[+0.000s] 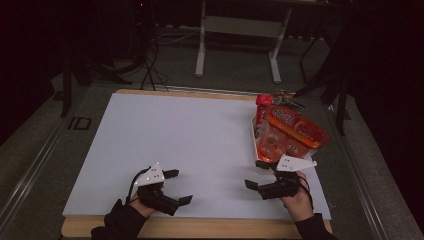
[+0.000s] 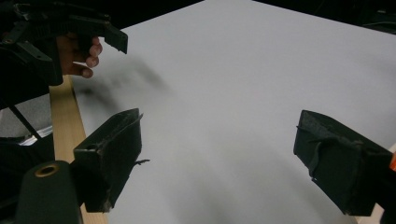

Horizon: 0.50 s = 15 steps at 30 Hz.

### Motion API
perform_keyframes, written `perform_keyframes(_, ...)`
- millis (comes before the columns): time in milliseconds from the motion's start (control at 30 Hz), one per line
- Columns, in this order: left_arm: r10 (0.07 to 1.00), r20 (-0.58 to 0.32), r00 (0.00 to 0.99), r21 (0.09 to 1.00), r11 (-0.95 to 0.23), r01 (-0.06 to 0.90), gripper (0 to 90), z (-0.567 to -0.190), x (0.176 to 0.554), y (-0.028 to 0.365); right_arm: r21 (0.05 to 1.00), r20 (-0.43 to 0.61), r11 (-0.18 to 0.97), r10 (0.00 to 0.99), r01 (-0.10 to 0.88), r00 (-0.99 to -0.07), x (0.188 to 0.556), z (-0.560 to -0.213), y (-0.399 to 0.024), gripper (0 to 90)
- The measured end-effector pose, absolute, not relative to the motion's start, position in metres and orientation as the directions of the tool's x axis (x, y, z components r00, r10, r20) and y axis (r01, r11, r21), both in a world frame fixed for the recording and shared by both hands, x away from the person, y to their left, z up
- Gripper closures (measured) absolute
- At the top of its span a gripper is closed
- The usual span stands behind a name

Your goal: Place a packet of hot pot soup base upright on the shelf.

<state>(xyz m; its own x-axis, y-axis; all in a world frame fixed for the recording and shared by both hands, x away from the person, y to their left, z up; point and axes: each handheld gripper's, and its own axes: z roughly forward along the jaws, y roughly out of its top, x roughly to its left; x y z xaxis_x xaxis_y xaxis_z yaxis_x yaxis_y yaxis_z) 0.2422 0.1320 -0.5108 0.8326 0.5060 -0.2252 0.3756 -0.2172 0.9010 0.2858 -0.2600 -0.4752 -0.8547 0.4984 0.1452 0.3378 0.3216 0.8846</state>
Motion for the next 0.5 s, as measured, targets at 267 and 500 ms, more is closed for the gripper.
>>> perform_keyframes(267,0.511,-0.230,0.828,0.901,-0.210,0.380,0.1,-0.5106,0.2434,0.1337,0.883,0.134,0.336,0.491,0.328,-0.861,0.2868,-0.4771,-0.2578,15.6)
perform_keyframes(500,0.510,-0.231,0.829,0.903,-0.204,0.377,0.1,-0.5100,0.2439,0.1343,0.885,0.125,0.337,0.492,0.321,-0.862,0.2872,-0.4771,-0.2592,15.0)
